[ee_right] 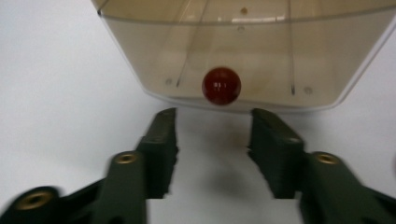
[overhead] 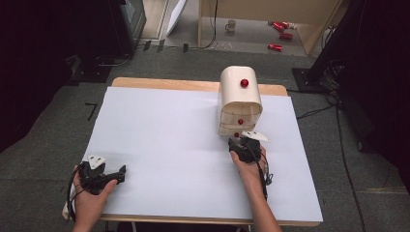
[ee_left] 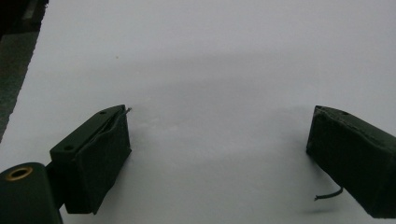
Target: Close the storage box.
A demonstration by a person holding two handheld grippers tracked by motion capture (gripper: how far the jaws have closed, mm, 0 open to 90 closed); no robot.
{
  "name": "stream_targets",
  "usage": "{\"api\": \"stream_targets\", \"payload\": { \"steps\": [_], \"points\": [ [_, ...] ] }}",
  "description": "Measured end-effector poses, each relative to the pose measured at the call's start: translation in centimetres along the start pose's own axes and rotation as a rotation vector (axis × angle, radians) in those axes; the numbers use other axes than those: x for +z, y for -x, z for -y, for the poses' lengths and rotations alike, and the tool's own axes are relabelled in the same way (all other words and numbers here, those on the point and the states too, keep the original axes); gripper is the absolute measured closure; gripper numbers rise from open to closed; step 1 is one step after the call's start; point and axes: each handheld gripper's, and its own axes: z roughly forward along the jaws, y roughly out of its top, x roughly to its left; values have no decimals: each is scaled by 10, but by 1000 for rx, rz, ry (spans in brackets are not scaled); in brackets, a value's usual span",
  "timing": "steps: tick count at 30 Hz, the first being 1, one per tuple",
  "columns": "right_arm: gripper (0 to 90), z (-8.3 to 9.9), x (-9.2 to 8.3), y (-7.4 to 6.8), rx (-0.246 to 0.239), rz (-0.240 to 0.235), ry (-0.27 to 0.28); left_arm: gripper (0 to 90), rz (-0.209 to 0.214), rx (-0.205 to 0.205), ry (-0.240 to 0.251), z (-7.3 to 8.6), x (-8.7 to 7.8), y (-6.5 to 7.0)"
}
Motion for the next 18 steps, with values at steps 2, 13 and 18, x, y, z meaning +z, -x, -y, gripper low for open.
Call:
{"api": "stream_targets", "payload": {
  "steps": [2,13,18],
  "points": [
    [310,4,-2,2,-10,1,-8,64,0,0,0,0,0,0],
    [121,21,-32,32,-26,36,-17,64,0,0,0,0,0,0],
    [112,29,-47,46,-37,52,-20,63,0,0,-1,0,0,0]
  ]
}}
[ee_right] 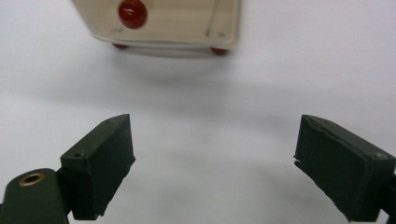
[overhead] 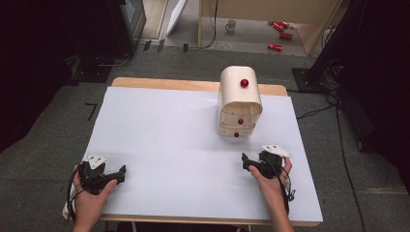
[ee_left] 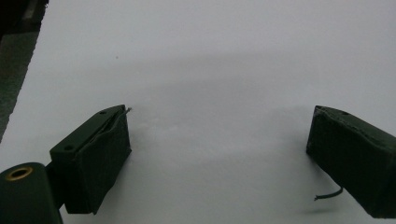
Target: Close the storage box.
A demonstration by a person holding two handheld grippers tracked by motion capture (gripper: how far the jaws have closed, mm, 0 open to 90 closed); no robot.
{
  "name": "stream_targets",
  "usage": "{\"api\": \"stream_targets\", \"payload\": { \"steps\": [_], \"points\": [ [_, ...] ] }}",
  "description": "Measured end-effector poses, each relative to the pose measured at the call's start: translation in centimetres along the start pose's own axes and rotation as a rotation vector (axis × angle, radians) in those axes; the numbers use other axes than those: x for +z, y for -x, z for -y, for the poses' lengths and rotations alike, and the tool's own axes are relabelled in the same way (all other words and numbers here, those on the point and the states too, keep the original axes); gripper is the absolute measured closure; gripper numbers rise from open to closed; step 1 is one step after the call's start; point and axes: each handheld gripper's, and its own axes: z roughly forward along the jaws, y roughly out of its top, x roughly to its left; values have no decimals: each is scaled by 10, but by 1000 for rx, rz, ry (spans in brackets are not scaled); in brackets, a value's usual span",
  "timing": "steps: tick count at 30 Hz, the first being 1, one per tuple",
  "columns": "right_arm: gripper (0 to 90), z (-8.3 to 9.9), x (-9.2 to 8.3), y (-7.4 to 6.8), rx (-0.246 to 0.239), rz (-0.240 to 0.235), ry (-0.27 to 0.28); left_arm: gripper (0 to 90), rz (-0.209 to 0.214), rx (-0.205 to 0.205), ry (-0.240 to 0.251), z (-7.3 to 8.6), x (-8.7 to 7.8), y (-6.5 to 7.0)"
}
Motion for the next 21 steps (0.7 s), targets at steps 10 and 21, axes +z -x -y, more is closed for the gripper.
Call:
{"api": "stream_targets", "payload": {
  "steps": [10,21],
  "points": [
    [112,20,-23,27,13,44,-11,63,-1,-1,1,0,0,0],
    [112,38,-43,57,37,97,-38,63,-1,0,1,0,0,0]
  ]
}}
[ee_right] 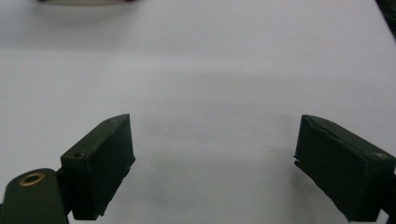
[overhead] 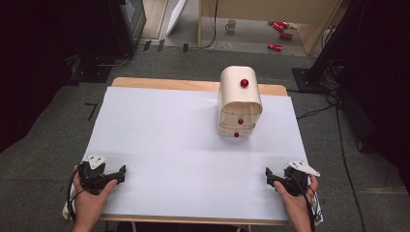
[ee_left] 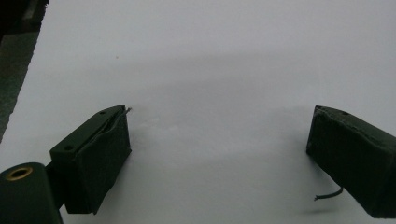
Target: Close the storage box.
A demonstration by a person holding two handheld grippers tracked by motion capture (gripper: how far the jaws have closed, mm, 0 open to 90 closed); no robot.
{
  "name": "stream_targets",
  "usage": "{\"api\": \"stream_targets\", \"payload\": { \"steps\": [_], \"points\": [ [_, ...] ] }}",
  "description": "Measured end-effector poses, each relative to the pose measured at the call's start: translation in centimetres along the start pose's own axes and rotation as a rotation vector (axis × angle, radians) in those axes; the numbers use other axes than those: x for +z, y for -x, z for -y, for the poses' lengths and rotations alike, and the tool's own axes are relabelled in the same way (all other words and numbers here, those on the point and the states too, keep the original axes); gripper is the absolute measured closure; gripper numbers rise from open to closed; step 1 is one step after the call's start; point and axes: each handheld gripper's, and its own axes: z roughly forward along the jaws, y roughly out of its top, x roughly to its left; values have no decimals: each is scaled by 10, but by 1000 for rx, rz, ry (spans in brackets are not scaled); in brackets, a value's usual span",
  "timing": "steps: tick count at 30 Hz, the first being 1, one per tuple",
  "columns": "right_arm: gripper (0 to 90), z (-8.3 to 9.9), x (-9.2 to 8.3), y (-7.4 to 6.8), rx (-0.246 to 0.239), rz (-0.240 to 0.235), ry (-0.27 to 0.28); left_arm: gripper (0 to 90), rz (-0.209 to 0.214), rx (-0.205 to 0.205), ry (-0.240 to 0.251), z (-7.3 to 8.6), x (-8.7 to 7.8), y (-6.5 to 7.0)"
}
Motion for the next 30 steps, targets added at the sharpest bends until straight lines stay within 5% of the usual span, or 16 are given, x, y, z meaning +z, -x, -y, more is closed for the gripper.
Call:
{"api": "stream_targets", "payload": {
  "steps": [9,18,30],
  "points": [
    [109,14,-11,21,-12,67,-24,63,0,0,0,0,0,0],
    [101,21,-13,27,-66,45,-10,64,0,0,0,0,0,0],
    [102,22,-14,27,-57,43,-3,64,0,1,0,0,0,0]
  ]
}}
